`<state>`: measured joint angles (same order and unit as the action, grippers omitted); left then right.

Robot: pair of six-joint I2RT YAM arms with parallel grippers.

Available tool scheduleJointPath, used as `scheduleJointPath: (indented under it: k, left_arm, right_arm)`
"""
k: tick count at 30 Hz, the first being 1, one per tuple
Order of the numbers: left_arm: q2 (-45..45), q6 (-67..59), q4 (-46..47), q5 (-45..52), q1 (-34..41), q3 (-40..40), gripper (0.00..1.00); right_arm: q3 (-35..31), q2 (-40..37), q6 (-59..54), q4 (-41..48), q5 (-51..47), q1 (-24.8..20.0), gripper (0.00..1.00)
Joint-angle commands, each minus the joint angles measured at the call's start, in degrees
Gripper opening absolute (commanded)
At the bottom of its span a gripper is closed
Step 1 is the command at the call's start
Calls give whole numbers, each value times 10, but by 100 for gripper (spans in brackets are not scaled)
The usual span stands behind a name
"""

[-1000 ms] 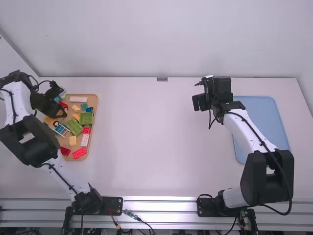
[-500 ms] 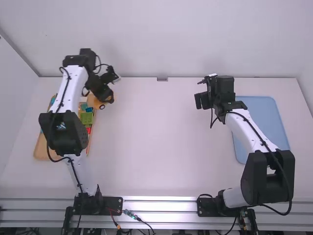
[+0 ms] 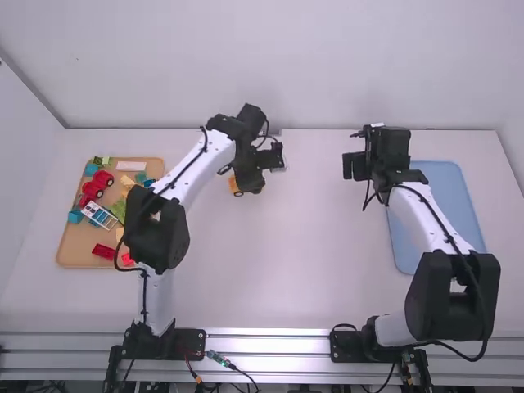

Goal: Assemble lego blocks to make yellow taxi

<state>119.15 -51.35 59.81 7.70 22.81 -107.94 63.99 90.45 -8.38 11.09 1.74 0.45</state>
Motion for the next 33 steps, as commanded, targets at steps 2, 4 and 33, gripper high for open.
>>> scheduleJointPath:
  k: [2,4,33]
  left_arm:
    - [7,-29,-29,6,17,71,2]
    - [7,-18,-49,3,23,100,2]
    - [7,3,-267,57,97,308,7]
  right_arm:
    - [-7,1,7,16,0,-17,99]
    - [-8,1,6,18,11,-24,99]
    - [-89,0,-10,-83,60,-13,99]
